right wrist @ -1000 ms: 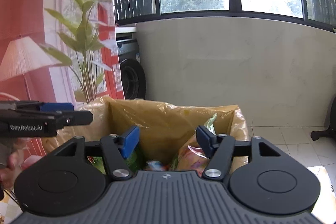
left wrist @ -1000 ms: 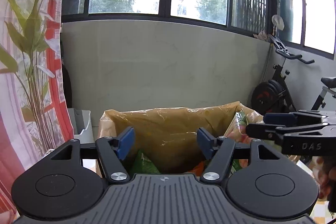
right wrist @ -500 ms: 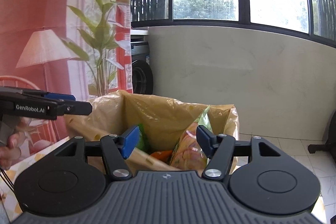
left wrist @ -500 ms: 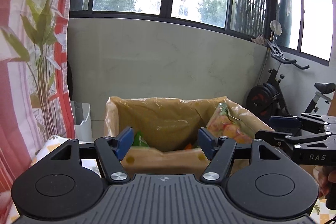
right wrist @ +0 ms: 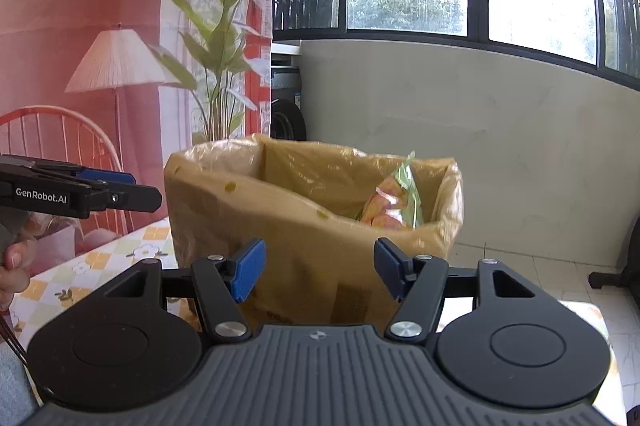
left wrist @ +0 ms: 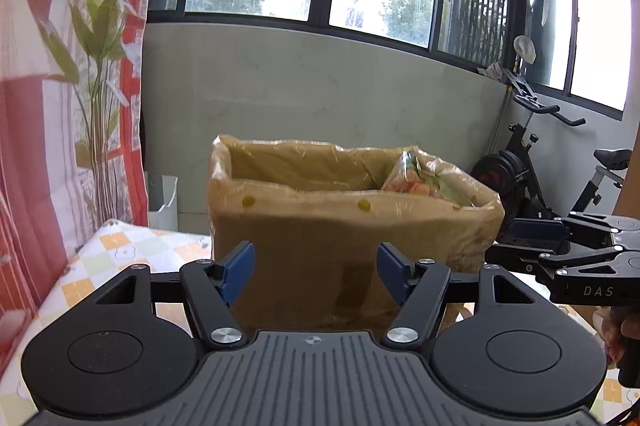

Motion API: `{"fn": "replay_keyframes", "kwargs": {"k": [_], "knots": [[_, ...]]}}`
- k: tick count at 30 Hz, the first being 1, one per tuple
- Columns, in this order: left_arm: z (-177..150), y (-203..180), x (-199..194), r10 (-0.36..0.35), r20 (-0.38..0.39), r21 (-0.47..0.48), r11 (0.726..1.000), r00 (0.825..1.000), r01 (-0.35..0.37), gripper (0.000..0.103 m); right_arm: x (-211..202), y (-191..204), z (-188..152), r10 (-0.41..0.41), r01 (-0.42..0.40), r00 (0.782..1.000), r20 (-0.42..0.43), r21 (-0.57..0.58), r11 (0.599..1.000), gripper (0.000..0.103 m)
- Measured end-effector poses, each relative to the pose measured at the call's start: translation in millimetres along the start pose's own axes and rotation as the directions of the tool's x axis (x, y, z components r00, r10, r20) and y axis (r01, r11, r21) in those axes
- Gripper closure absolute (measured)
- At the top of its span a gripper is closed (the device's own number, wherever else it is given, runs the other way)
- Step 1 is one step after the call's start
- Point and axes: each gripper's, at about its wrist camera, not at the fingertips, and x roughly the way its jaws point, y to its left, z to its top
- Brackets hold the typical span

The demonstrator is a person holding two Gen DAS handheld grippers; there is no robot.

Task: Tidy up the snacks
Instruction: 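Move both tools back down to the snacks in front of the box, then grasp the red spicy packet with the left tool while the right tool grasps the bread loaf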

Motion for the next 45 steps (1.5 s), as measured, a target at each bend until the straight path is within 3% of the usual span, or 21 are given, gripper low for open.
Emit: {"fn": "replay_keyframes", "kwargs": {"k": [21,32,38,45], "knots": [[-63,-9,15,0.030,-0.114,-0.019,0.999,0.993,-0.033,0.033,-3,-15,-79,-0.039,0.047,0.995,-0.096,0.090,0.995,0.039],[-94,-13,21,0.018,-0.179,-0.034,0.999,0.984,-0.024,0.033,-12,-15,-138,-0.027,0.045,0.974,-0.226,0.076,0.996,0.039],[-107,-11,23,0.020,-0.210,-0.045,0.999,0.978,-0.030,0.033,-5,-3,-148,-0.012,0.026,0.964,-0.265,0.048,0.999,0.039],[-109,-7,24,0.035,-0.210,-0.055,0.997,0.977,-0.047,0.033,8,-19,-133,-0.014,0.049,0.972,-0.233,0.145,0.988,0.014]]}}
